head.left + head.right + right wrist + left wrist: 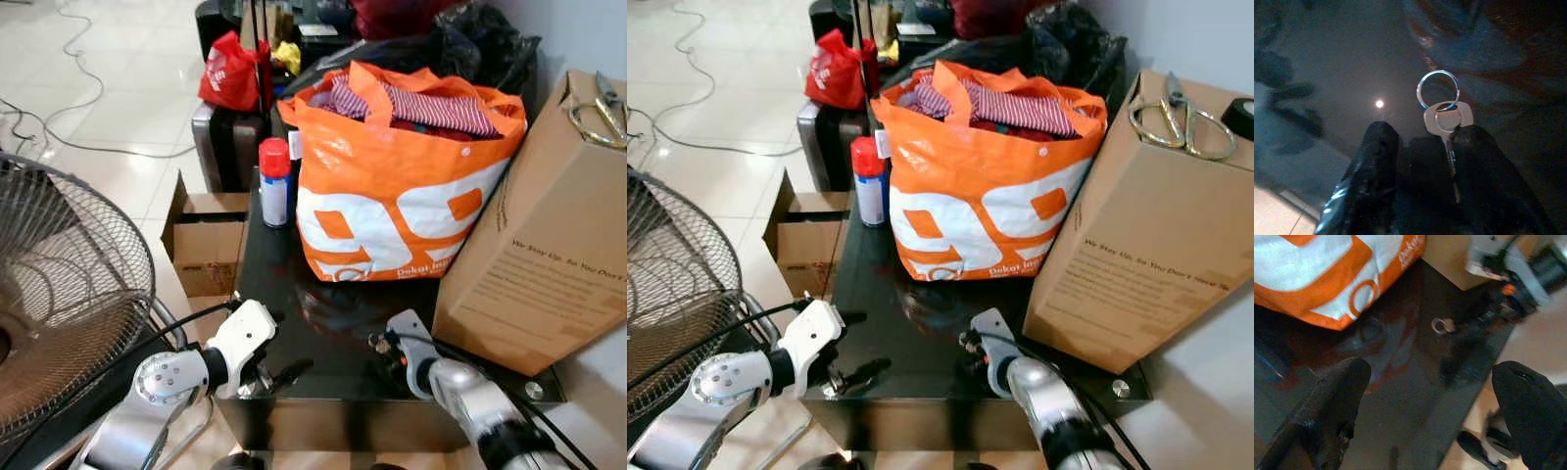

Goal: Hang keys on a hook

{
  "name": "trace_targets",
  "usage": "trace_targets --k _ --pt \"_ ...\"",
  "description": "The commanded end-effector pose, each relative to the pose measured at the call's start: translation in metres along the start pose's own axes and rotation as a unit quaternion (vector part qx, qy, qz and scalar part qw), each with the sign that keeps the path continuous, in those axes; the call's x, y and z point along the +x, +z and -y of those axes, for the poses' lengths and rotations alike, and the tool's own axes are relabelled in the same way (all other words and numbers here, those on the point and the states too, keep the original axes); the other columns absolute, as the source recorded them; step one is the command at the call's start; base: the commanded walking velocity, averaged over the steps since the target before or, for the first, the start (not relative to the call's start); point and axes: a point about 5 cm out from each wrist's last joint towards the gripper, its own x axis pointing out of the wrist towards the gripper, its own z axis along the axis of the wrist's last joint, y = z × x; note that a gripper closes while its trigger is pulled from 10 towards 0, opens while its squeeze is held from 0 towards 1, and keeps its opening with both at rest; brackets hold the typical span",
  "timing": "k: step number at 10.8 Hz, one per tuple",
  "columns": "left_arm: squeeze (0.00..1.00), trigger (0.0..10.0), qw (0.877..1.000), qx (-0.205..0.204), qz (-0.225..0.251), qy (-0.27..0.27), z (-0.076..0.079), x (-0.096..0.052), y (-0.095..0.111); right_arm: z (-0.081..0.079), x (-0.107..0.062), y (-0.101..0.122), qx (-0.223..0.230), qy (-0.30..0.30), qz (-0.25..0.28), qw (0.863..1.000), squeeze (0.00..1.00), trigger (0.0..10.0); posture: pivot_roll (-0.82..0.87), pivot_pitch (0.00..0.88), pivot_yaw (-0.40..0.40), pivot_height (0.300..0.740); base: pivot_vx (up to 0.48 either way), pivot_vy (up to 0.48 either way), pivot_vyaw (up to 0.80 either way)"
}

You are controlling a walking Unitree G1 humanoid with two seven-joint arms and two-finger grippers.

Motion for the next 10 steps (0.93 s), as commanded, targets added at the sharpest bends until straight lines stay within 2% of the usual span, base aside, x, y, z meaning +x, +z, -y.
trace_targets --k 1,2,3,4,5,6,8,10 --pt "0.00 10.0 1.000 0.000 0.000 -0.009 0.001 0.000 0.002 0.003 -0.001 -0.024 0.021 -0.015 -0.048 0.999 0.00 2.0 -0.05 0.040 -0.028 0.740 0.000 0.000 0.00" --pt "0.00 10.0 1.000 -0.001 0.006 -0.015 -0.001 -0.002 0.006 0.004 0.000 -0.025 0.017 -0.017 -0.052 0.998 0.00 0.1 -0.04 0.034 -0.029 0.740 0.000 0.000 0.00" --pt "0.00 10.0 1.000 0.000 0.006 -0.018 -0.001 -0.002 0.007 0.005 -0.001 -0.023 0.018 -0.012 -0.045 0.999 0.00 0.0 -0.05 0.031 -0.028 0.740 0.000 0.000 0.00" --pt "0.00 10.0 1.000 0.002 0.006 -0.021 -0.001 -0.002 0.007 0.006 -0.002 -0.020 0.018 -0.005 -0.033 0.999 0.00 0.5 -0.05 0.026 -0.027 0.740 0.000 0.000 0.00" --pt "0.00 10.0 1.000 0.002 0.006 -0.023 0.000 -0.001 0.008 0.008 -0.005 -0.014 0.013 0.009 -0.010 1.000 0.00 10.0 -0.05 0.022 -0.028 0.740 0.000 0.000 0.00" --pt "0.00 10.0 1.000 0.003 0.007 -0.024 0.000 -0.001 0.008 0.008 -0.008 -0.010 0.017 0.026 0.004 1.000 1.00 10.0 -0.05 0.020 -0.033 0.740 0.000 0.000 0.00" --pt "0.00 10.0 1.000 0.004 0.008 -0.024 -0.001 -0.001 0.010 0.008 -0.012 -0.001 0.024 0.042 0.029 0.998 1.00 10.0 -0.05 0.018 -0.037 0.740 0.000 0.000 0.00" --pt "0.00 10.0 0.999 -0.002 0.006 -0.035 -0.001 -0.001 0.010 0.013 -0.010 0.000 -0.005 0.013 0.023 1.000 1.00 10.0 -0.05 0.020 -0.032 0.740 0.000 0.000 0.00"
